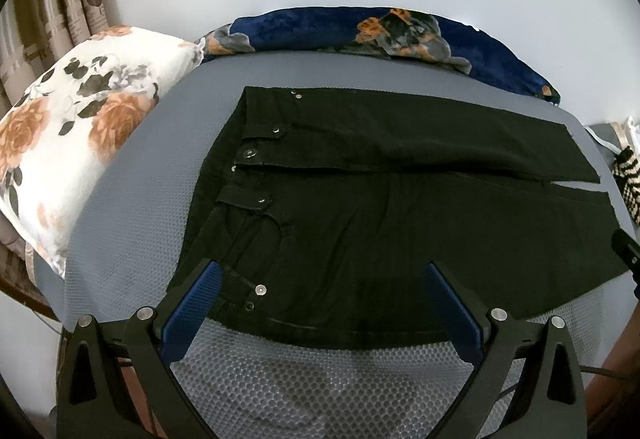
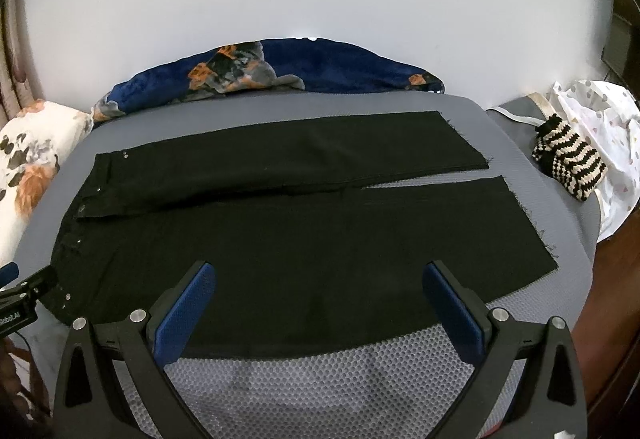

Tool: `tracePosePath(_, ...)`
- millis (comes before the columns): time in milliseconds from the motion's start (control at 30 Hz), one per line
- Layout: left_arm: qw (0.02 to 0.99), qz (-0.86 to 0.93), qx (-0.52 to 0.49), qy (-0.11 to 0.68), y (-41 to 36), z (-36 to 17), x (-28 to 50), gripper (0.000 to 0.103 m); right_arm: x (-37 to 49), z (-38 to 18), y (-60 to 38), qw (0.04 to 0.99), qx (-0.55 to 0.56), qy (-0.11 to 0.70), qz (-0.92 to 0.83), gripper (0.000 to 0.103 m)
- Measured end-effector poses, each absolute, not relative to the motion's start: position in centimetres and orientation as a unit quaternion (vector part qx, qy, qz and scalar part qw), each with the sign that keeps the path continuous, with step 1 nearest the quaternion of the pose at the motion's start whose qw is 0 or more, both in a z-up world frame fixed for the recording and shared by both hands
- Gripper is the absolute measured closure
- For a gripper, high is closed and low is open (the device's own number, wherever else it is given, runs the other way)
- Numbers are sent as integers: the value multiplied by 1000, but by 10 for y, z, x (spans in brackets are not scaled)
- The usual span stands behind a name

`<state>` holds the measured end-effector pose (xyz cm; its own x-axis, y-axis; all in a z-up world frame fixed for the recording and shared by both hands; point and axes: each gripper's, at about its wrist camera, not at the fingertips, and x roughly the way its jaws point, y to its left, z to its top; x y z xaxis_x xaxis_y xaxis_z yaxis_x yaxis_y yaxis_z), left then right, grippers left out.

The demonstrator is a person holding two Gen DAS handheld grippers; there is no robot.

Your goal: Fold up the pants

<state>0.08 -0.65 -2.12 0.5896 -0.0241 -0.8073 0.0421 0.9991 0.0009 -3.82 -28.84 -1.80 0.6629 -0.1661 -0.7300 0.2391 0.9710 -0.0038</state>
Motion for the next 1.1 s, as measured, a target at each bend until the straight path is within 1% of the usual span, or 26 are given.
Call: tracePosePath(1100,891,-14,11,453,-12,-24,-3,3,-31,-19,-287,909,57,398,-107,0)
